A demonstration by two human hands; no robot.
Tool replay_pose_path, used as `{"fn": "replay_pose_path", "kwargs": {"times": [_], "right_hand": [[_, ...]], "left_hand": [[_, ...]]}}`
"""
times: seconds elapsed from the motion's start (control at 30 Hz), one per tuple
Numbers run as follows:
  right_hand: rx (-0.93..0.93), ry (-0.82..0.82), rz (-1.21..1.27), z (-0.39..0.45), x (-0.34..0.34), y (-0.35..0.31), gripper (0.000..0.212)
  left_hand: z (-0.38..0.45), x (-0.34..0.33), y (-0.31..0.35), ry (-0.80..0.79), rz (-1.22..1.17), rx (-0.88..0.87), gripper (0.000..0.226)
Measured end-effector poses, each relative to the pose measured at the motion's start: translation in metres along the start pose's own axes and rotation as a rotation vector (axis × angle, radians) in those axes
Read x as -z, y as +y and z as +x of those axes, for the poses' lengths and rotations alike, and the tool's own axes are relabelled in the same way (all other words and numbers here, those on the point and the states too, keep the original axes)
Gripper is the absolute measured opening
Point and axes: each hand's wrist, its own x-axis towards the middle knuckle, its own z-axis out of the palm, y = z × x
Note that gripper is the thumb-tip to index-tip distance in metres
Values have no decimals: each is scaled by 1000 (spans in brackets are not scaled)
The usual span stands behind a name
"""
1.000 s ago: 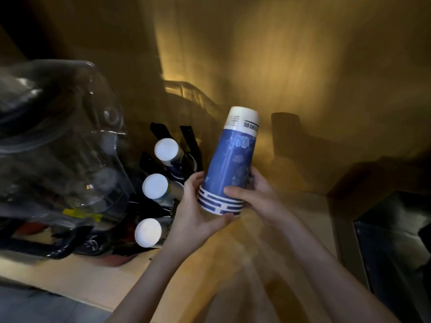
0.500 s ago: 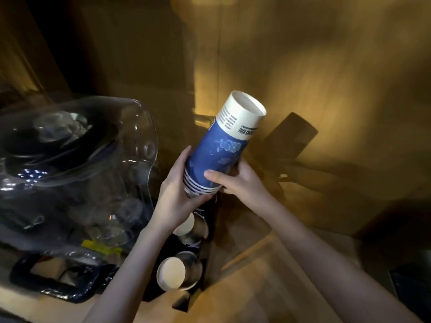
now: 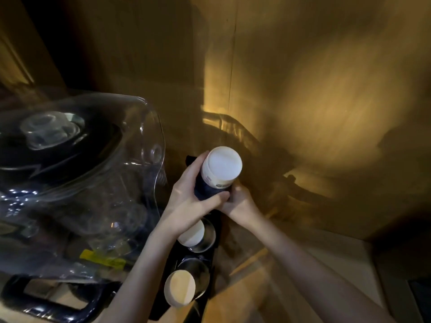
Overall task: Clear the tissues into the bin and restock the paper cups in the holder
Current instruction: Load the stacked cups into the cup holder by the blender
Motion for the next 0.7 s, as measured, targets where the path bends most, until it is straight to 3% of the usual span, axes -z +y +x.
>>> {"fn": "replay_pose_path", "kwargs": {"times": [0.23, 0.37, 0.57, 0.7], "right_hand": [[-15, -91, -204, 10, -8, 7, 67], [8, -96, -201, 8, -15, 14, 65], [46, -70, -147, 6, -10, 16, 59], [-80, -78, 40, 3, 0, 13, 57]], "left_hand": [[7, -2, 6, 248, 267, -105, 60], [14, -8, -9, 216, 381, -41, 31], [25, -18, -27, 133, 408, -38, 31], [33, -21, -32, 114, 415, -55, 26]]}}
